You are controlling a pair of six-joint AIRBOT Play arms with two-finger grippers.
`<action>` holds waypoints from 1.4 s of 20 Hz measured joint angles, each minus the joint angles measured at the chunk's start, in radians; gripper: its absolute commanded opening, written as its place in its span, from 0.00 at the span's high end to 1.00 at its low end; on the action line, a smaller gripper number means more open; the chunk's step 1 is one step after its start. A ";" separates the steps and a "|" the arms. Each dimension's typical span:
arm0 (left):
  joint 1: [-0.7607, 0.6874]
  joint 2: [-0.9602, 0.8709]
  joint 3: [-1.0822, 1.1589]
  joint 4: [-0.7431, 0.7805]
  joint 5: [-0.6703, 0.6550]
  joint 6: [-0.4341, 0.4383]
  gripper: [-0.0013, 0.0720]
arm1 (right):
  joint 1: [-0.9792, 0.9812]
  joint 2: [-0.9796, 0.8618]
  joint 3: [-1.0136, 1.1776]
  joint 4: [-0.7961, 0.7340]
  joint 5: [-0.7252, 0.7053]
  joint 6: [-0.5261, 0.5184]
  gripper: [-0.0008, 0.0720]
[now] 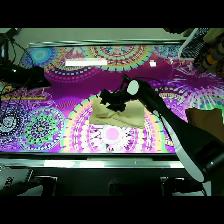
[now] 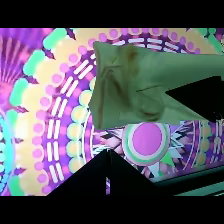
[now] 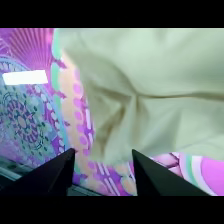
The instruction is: Fold the clothes and pants, and hang the long-sleeved shirts on hangers.
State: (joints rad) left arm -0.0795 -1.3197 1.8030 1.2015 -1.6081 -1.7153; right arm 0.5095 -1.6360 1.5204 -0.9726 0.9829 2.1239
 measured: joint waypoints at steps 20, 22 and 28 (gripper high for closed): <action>0.000 0.000 0.000 0.013 -0.001 0.033 0.96 | -0.598 0.209 -0.145 -0.028 0.352 -0.412 0.17; 0.000 -0.001 0.000 0.014 -0.001 0.044 0.96 | -0.637 0.183 -0.222 0.004 0.332 -0.496 0.17; 0.000 -0.001 0.000 0.015 0.001 0.056 0.96 | -0.664 0.058 -0.362 0.126 0.234 -0.693 0.22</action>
State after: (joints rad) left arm -0.0792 -1.3205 1.8030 1.2163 -1.6070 -1.6592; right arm -0.1547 -1.5776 1.1580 -0.8463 1.2171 1.4307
